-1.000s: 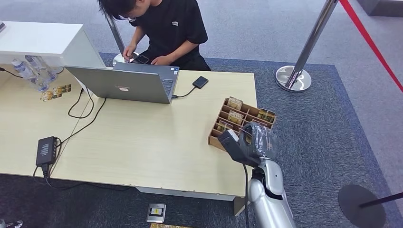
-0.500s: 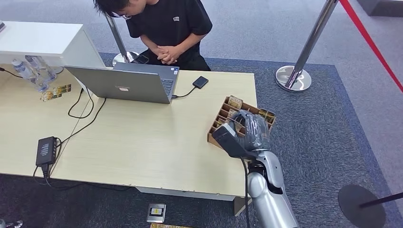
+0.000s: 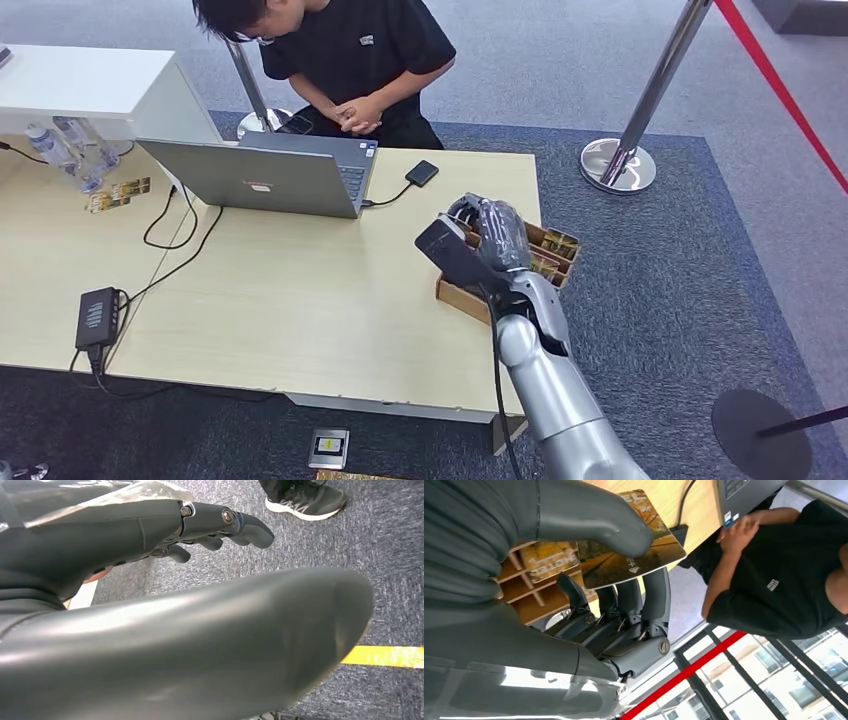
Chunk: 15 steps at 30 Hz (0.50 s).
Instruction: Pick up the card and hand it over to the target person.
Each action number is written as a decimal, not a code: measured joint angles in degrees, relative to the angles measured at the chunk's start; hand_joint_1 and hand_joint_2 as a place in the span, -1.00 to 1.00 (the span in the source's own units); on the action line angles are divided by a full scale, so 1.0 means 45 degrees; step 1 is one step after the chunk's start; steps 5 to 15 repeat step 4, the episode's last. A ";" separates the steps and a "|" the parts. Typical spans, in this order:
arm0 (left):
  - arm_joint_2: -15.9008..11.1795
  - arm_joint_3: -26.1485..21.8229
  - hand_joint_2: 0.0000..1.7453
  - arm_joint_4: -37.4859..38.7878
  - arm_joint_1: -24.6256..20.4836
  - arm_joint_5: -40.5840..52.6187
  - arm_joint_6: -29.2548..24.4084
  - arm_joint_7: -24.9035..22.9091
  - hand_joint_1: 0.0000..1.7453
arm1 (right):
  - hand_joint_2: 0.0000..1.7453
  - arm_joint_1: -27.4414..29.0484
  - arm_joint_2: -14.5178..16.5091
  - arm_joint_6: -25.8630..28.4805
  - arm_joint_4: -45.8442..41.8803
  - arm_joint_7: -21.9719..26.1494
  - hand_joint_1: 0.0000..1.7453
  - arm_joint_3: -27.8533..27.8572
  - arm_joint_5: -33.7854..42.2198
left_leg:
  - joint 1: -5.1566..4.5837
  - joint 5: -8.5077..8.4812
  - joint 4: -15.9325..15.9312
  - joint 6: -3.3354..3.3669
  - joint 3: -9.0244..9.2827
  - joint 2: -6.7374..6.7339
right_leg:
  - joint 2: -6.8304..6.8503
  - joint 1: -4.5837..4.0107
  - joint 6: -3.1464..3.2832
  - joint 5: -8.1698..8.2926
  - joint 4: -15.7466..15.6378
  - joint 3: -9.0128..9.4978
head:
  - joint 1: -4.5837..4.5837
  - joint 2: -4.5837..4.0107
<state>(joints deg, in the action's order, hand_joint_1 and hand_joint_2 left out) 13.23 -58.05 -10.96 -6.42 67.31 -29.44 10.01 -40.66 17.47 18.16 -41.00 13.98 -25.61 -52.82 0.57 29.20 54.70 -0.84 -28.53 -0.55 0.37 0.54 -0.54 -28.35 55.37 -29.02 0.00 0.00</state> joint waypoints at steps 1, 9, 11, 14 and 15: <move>0.0008 0.0022 -1.00 0.0006 -0.0005 0.0038 -0.0012 -0.0058 -1.00 | 1.00 -0.0278 0.0176 0.0007 0.0512 -0.0080 0.66 0.0004 -0.0024 | -0.0001 0.0001 0.0000 0.0000 0.0000 -0.0001 | 0.0000 0.0001 0.0000 -0.0002 0.0003 0.0000 | 0.0000 0.0000; 0.0044 0.0027 -1.00 0.0014 -0.0017 0.0078 -0.0054 -0.0189 -1.00 | 1.00 -0.0822 0.0529 0.0010 0.1462 -0.0208 0.67 -0.0053 -0.0055 | -0.0003 0.0003 0.0002 -0.0001 -0.0002 -0.0006 | -0.0004 0.0002 0.0000 -0.0003 0.0008 -0.0004 | 0.0000 0.0000; 0.0044 0.0027 -1.00 0.0014 -0.0017 0.0078 -0.0054 -0.0189 -1.00 | 1.00 -0.0822 0.0529 0.0010 0.1462 -0.0208 0.67 -0.0053 -0.0055 | -0.0003 0.0003 0.0002 -0.0001 -0.0002 -0.0006 | -0.0004 0.0002 0.0000 -0.0003 0.0008 -0.0004 | 0.0000 0.0000; 0.0044 0.0027 -1.00 0.0014 -0.0017 0.0078 -0.0054 -0.0189 -1.00 | 1.00 -0.0822 0.0529 0.0010 0.1462 -0.0208 0.67 -0.0053 -0.0055 | -0.0003 0.0003 0.0002 -0.0001 -0.0002 -0.0006 | -0.0004 0.0002 0.0000 -0.0003 0.0008 -0.0004 | 0.0000 0.0000; 0.0044 0.0027 -1.00 0.0014 -0.0017 0.0078 -0.0054 -0.0189 -1.00 | 1.00 -0.0822 0.0529 0.0010 0.1462 -0.0208 0.67 -0.0053 -0.0055 | -0.0003 0.0003 0.0002 -0.0001 -0.0002 -0.0006 | -0.0004 0.0002 0.0000 -0.0003 0.0008 -0.0004 | 0.0000 0.0000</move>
